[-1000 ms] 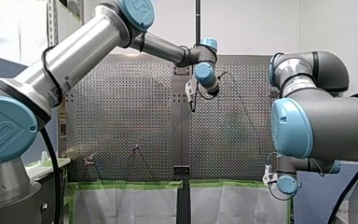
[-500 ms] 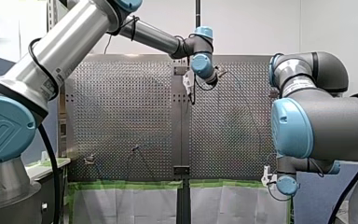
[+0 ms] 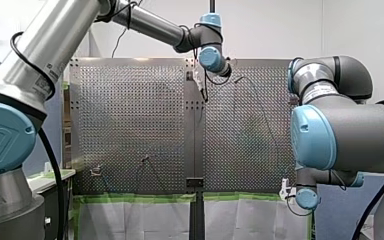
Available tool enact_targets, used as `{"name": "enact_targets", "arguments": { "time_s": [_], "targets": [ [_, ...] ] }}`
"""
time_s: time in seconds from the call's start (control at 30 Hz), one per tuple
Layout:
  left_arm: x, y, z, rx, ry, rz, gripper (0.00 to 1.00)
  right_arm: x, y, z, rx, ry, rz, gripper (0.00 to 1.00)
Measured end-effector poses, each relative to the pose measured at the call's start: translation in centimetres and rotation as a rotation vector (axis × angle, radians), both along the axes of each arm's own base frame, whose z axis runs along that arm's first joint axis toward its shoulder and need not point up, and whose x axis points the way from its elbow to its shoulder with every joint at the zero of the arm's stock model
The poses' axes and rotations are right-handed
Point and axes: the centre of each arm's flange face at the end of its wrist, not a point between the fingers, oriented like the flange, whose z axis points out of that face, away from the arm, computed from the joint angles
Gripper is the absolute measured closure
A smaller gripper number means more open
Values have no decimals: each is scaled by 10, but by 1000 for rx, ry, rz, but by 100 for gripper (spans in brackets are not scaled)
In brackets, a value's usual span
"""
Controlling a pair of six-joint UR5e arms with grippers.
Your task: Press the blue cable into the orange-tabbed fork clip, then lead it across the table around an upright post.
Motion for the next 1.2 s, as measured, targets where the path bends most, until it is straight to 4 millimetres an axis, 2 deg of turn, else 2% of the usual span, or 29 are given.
{"name": "enact_targets", "arguments": {
  "time_s": [0.27,0.43,0.6,0.87,1.03,1.2],
  "targets": [
    [-25,15,14,-30,-11,-24,2,2,1,0,1,0,3,100],
    [-27,21,3,-51,19,-58,2,4,0,0,-2,1,7,100],
    [-24,22,-5,-77,48,-100,2,6,0,0,-1,1,11,100],
    [-17,19,-1,-133,65,-175,2,10,0,0,11,4,18,100],
    [-1,21,9,-169,75,-201,2,13,0,0,14,6,23,100],
    [14,13,0,-138,103,-219,2,14,1,1,14,6,26,100]
  ]
}}
